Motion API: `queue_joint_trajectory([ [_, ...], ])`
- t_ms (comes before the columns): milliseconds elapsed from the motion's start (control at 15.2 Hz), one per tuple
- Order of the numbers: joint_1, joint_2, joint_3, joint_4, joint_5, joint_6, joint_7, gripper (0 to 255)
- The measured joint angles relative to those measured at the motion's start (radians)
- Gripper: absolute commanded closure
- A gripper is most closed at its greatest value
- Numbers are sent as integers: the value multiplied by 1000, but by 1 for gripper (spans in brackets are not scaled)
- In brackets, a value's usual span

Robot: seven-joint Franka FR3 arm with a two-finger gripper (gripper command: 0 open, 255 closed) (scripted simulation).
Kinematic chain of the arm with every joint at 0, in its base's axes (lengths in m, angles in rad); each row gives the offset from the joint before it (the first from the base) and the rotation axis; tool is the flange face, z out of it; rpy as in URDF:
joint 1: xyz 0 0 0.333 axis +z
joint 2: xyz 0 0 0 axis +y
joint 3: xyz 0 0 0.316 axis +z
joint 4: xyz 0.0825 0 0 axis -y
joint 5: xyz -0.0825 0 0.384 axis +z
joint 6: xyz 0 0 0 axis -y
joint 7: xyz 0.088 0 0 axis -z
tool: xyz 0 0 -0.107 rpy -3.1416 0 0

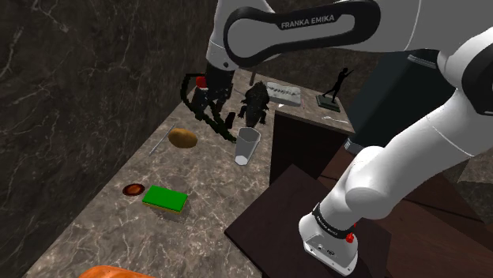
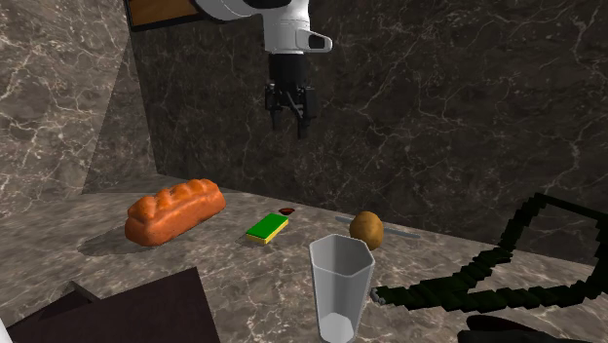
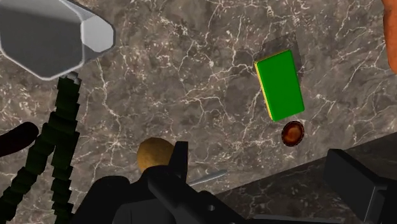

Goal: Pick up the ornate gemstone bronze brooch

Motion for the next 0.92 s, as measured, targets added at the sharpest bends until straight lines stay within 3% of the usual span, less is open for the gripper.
queue_joint_trajectory([
  [924, 87, 513, 79, 268, -128, 121, 173, 0],
])
